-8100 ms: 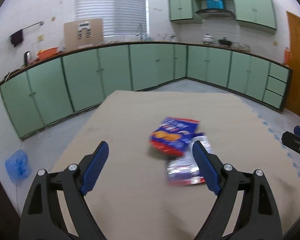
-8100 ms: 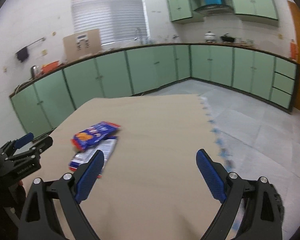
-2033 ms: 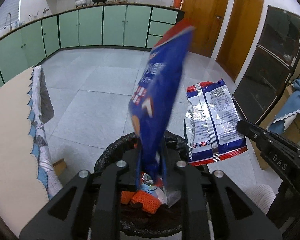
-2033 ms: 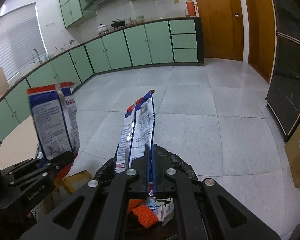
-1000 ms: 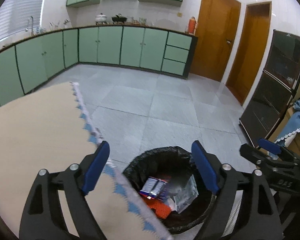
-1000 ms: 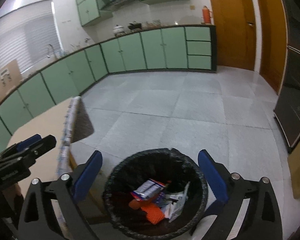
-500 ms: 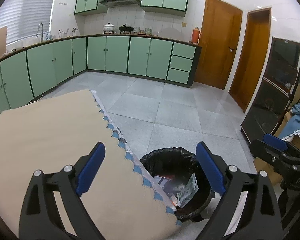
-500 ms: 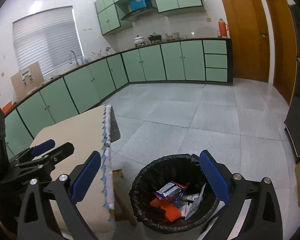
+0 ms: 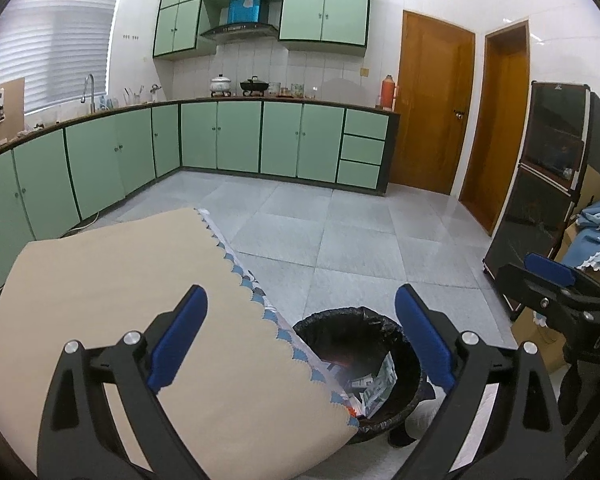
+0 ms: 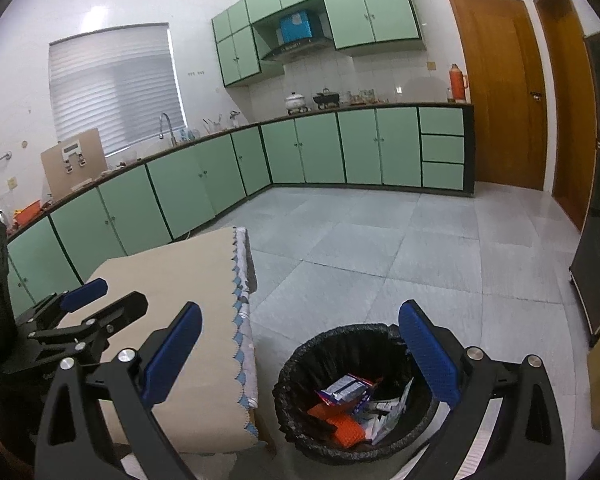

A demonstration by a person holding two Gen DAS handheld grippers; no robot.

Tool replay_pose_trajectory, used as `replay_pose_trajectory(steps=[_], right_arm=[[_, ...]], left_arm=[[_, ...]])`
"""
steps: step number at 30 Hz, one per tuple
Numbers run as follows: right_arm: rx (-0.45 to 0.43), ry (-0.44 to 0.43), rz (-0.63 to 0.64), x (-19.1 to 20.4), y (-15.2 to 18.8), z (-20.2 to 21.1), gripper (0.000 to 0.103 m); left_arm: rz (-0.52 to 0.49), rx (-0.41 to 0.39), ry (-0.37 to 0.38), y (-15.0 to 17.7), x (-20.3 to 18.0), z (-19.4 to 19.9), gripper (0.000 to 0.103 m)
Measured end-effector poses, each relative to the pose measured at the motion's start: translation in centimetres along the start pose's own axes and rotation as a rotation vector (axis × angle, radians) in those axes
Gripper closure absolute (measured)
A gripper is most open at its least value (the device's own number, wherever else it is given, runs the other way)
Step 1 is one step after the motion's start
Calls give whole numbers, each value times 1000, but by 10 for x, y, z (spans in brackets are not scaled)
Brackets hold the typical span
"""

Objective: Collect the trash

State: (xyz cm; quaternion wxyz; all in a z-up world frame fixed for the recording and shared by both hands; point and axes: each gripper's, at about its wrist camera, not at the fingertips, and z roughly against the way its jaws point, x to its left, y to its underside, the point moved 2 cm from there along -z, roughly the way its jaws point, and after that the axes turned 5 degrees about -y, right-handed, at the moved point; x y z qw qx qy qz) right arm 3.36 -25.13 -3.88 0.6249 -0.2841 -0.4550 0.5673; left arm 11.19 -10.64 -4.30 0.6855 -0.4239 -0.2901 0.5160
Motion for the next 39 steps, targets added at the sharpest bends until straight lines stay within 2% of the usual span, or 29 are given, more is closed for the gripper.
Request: replay_pose_trajectory(steps=[20,39], right_arm=[[-51,-40,74,27,-5,21,6],[-47,-44,85,34,-5,20,6]], left_arm=[[-19,-100,-23,-4,4,37,9],[-11,-115,-26,-3,10,44,9]])
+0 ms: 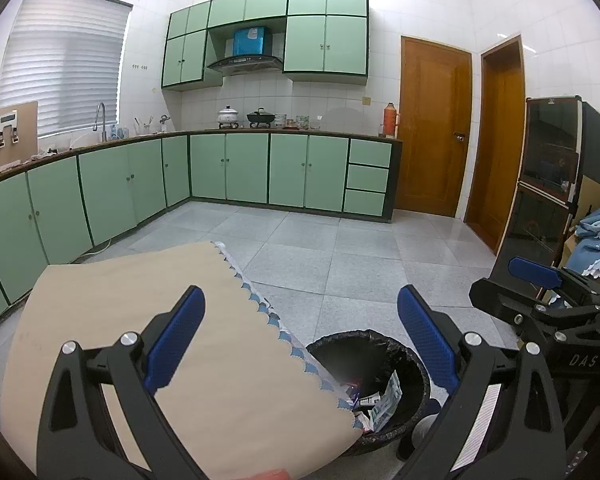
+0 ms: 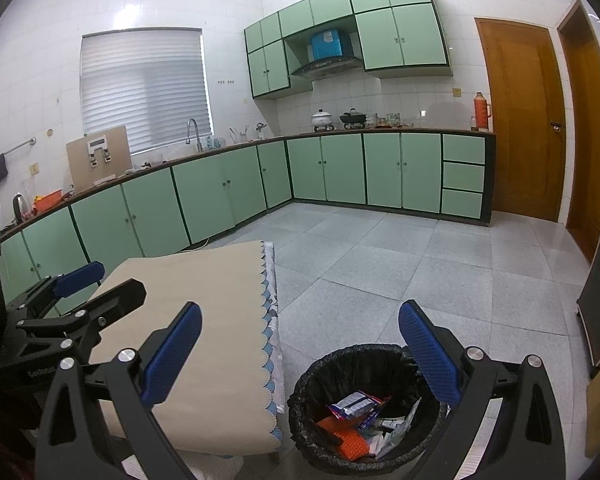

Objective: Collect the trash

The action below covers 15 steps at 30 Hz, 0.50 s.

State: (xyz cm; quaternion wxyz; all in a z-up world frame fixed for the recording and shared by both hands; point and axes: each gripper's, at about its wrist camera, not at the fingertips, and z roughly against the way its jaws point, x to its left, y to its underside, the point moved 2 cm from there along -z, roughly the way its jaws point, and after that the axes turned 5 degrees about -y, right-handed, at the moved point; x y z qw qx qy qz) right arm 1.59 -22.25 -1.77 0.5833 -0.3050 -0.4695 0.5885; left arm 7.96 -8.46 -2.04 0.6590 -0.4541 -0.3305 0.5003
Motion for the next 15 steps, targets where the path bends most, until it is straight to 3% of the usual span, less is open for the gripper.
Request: replay_pose_trajectory(steps=[15], right_arm=[[4,-2,1,1,1,-3,6]], left_arm=[[4,5,-1,2,6,1,9]])
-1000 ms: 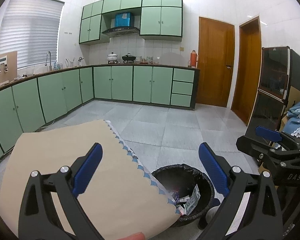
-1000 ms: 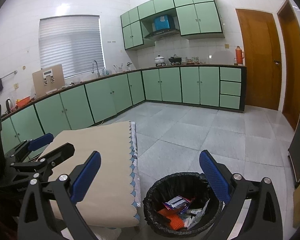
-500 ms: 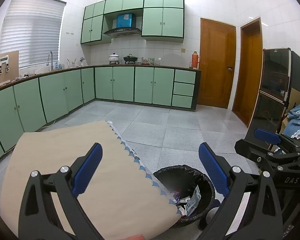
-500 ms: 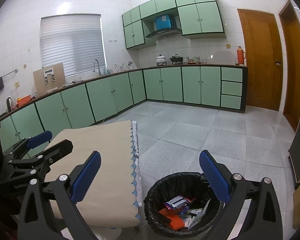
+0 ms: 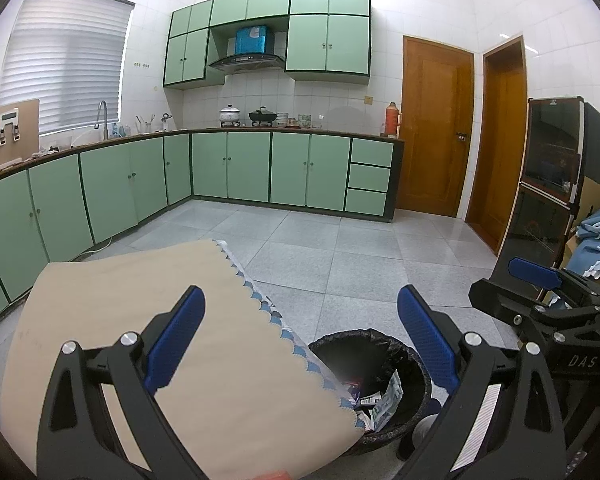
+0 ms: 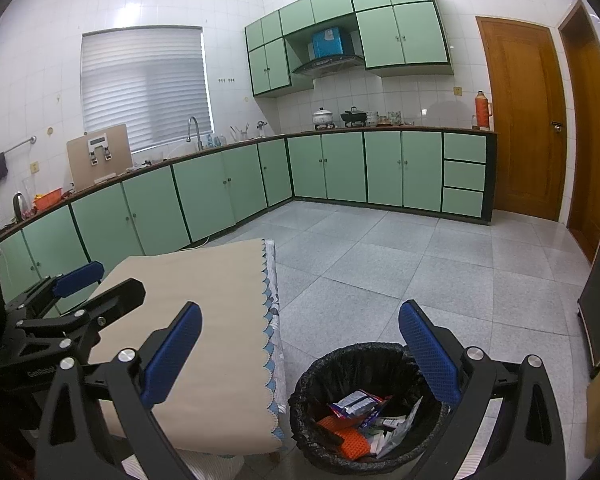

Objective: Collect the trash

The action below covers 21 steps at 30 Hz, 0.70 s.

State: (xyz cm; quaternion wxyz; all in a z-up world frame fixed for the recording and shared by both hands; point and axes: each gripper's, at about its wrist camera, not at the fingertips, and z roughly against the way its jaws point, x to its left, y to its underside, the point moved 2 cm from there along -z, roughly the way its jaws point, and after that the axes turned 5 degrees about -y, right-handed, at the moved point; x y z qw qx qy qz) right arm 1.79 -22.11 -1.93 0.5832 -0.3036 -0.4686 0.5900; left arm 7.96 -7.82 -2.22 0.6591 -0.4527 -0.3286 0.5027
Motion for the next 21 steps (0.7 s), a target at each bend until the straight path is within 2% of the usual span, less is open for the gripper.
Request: replay_pose_trajectory(steps=[21], right_arm=[[1,-1,-2,0,-1,0,6]], left_arm=[[1,5,-4,-2,1,-1,9]])
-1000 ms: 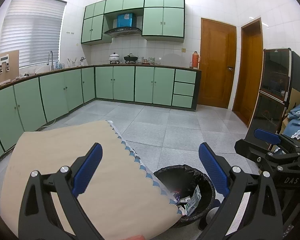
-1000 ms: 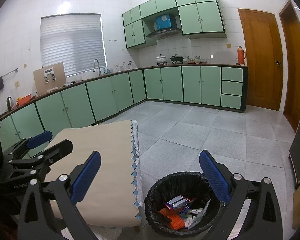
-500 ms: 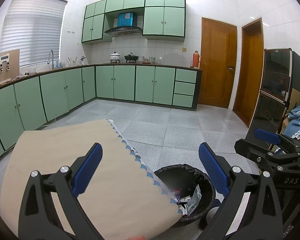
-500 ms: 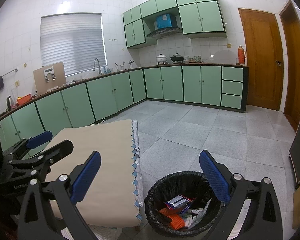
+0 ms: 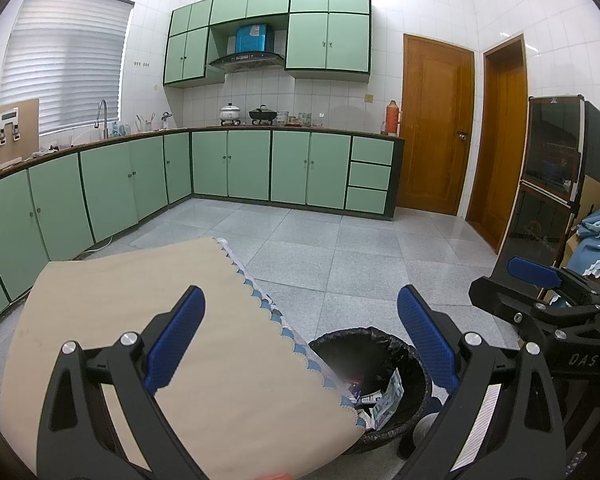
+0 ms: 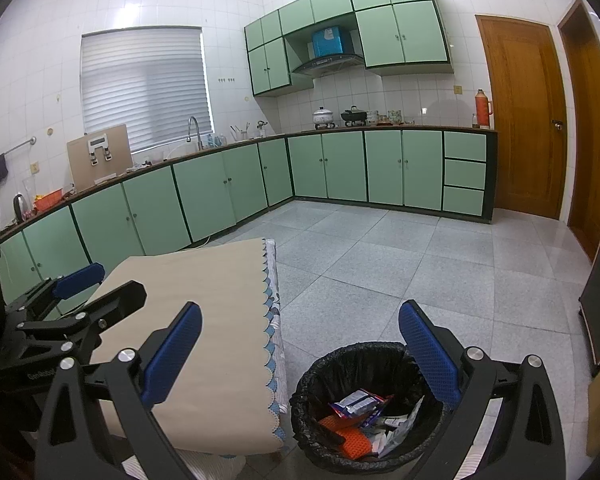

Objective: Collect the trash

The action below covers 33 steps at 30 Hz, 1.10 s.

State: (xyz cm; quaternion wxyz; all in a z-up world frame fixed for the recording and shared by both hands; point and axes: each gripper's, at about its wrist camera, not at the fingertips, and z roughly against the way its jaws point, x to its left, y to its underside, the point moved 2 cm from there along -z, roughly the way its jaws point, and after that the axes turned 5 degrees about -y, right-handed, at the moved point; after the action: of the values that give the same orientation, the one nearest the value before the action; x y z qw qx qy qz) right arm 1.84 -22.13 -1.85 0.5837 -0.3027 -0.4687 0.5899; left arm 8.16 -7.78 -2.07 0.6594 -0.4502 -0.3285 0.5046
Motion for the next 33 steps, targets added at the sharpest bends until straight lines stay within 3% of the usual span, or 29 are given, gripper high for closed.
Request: replay_pose_trajectory(steps=[33], right_arm=[[13,4,-10,6,10,-9,6]], left_arm=[[-4,14,-1,2,0,-3,9]])
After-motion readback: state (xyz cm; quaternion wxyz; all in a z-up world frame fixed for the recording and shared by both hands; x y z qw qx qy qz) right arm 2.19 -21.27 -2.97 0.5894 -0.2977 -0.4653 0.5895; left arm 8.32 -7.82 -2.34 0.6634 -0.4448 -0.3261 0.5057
